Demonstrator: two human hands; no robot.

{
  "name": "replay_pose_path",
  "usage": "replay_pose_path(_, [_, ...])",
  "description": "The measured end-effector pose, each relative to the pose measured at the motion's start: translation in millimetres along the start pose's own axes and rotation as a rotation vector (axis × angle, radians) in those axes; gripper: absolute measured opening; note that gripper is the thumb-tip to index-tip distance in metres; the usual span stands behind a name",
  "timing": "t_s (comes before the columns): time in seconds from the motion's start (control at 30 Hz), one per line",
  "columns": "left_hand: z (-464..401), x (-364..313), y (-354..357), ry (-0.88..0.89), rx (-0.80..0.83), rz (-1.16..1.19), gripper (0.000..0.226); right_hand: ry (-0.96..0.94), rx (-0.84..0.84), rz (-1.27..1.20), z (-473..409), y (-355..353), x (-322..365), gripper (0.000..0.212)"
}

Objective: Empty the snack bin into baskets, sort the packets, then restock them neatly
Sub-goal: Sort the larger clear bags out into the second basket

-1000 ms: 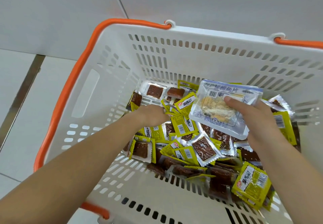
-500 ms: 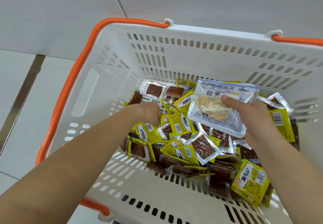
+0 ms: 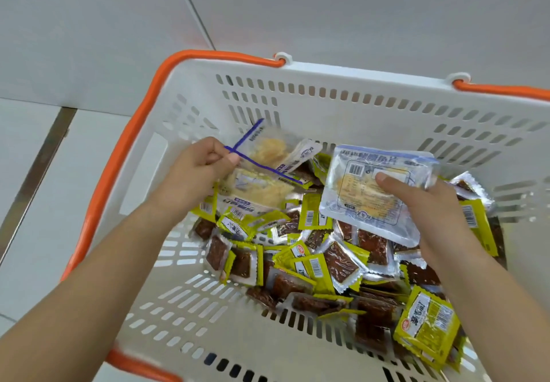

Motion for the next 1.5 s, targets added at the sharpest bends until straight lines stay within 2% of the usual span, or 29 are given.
replay_pose_path(0.07, [4, -4, -5, 0.03, -0.066, 0.117, 0.012, -0.023, -0.014, 0.01, 2, -1, 5, 0.034])
replay_pose_path(0.23, [7, -23, -12, 0.085, -0.125, 0.284, 0.019, -0.051, 0.016, 0.072, 1, 4, 5, 0.027])
replay_pose_path(0.33, [10, -24, -12, 0.07, -0.151, 0.289, 0.024, -0.057, 0.07, 0.034, -1, 9, 2, 0.014])
replay_pose_path(0.5, [20, -40, -35, 0.124, -0.267, 0.254, 0.011, -0.072, 0.069, -0.02, 3, 6, 6, 0.009])
replay_pose_path(0.6, [32, -48, -36, 0.118, -0.278, 0.332, 0.011, -0.005, 0.037, -0.136, 12, -11, 2, 0.037])
replay_pose_path(0.7, [55, -68, -2, 0.081, -0.171, 0.362, 0.022, 0.022, 0.015, -0.229, 45, -41, 18, 0.091])
replay_pose_path(0.73, [64, -77, 15, 0.072, -0.125, 0.363, 0.024, 0.011, -0.003, -0.272, 60, -56, 25, 0.093])
replay_pose_path(0.87, [99, -137, 99, 0.081, 0.092, 0.382, 0.025, -0.032, -0.126, -0.429, 124, -132, 32, 0.065])
replay_pose_path(0.93, [116, -172, 148, 0.093, 0.218, 0.389, 0.026, -0.1, -0.277, -0.448, 158, -183, 31, 0.032])
replay_pose_path(1.0, [133, -201, 205, 0.06, 0.341, 0.376, 0.022, -0.122, -0.468, -0.408, 192, -237, 30, 0.021])
replay_pose_path(1.1, [160, -225, 291, -0.069, 0.52, 0.353, 0.012, -0.13, -0.631, -0.384, 221, -307, 13, 0.018])
replay_pose_path(1.13, [169, -230, 311, -0.074, 0.563, 0.3, 0.014, -0.124, -0.636, -0.358, 225, -322, 8, 0.033])
replay_pose_path(1.17, [175, -235, 327, -0.049, 0.589, 0.215, 0.026, -0.092, -0.632, -0.315, 229, -333, 1, 0.056])
replay_pose_path(1.2, [182, -242, 337, -0.014, 0.6, 0.125, 0.044, -0.072, -0.638, -0.286, 235, -343, -4, 0.07])
replay_pose_path(1.23, [184, -248, 341, 0.025, 0.58, 0.05, 0.055, -0.053, -0.668, -0.267, 240, -352, -9, 0.07])
replay_pose_path(1.27, [190, -255, 340, 0.057, 0.577, 0.023, 0.05, -0.072, -0.689, -0.258, 245, -359, -11, 0.061])
replay_pose_path(1.33, [196, -258, 329, 0.079, 0.584, 0.014, 0.017, -0.085, -0.684, -0.233, 246, -358, -18, 0.043])
replay_pose_path(1.37, [195, -253, 319, 0.083, 0.579, 0.005, 0.01, -0.083, -0.652, -0.206, 245, -349, -18, 0.036])
replay_pose_path(1.5, [173, -208, 238, 0.024, 0.52, -0.104, 0.024, -0.158, -0.461, -0.044, 225, -281, 5, 0.018])
Point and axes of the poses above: each hand's wrist, its own z-axis away from the middle knuckle, its own y-axis out of the palm, x = y × z, the point moved 10 cm from there along -z, towards the middle knuckle, and after that the axes turned 13 degrees about z, right-handed, at the moved point
